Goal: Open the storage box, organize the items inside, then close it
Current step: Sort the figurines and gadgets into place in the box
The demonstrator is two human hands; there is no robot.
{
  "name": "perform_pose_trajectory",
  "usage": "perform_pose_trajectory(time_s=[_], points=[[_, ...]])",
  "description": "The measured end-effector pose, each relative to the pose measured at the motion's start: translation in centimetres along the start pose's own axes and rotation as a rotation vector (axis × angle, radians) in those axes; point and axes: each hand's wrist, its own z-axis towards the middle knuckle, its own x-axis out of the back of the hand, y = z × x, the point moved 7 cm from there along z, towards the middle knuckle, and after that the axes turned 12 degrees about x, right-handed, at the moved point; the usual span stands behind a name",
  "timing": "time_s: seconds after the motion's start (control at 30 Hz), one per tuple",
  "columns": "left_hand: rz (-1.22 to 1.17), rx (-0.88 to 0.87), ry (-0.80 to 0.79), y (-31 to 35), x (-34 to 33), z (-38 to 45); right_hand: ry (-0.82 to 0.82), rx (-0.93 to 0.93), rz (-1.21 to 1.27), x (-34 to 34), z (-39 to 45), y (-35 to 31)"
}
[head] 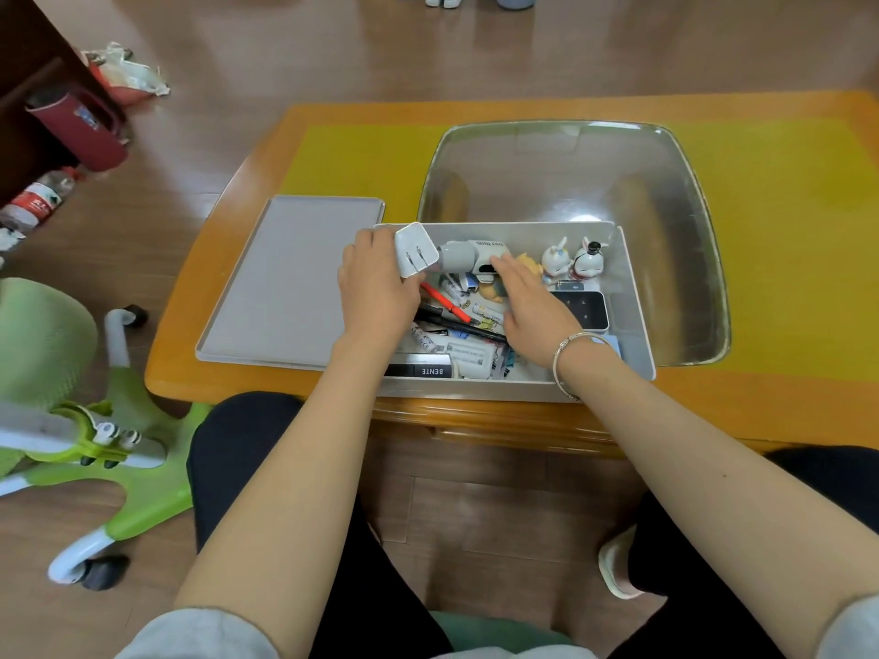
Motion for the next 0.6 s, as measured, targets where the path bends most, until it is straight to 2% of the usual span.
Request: perform_pose_trajectory(time_s=[0.13, 0.3, 0.37, 0.47, 0.6], points=[[-0.217, -0.052, -0.085, 0.5, 0.0, -1.5, 0.044, 0.062, 0.016, 0.6, 0.0, -0.2], [-0.299, -0.136, -0.226, 2.1, -1.4, -4.3, 0.283, 0.081, 0.144, 3.9, -1.2, -0.3], [-0.326, -0.160, -0.285, 3.0, -2.5, -5.5, 0.351, 0.054, 0.281, 4.9, -2.2, -0.1], [-0.340, -0.183, -0.326, 3.8, -4.0, -7.0, 0.302, 0.007, 0.515, 4.7, -3.5, 0.3], [-0.384, -0.251, -0.394, 4.3, -5.2, -8.3, 0.181, -0.035, 0.665, 3.3, -4.8, 0.8]])
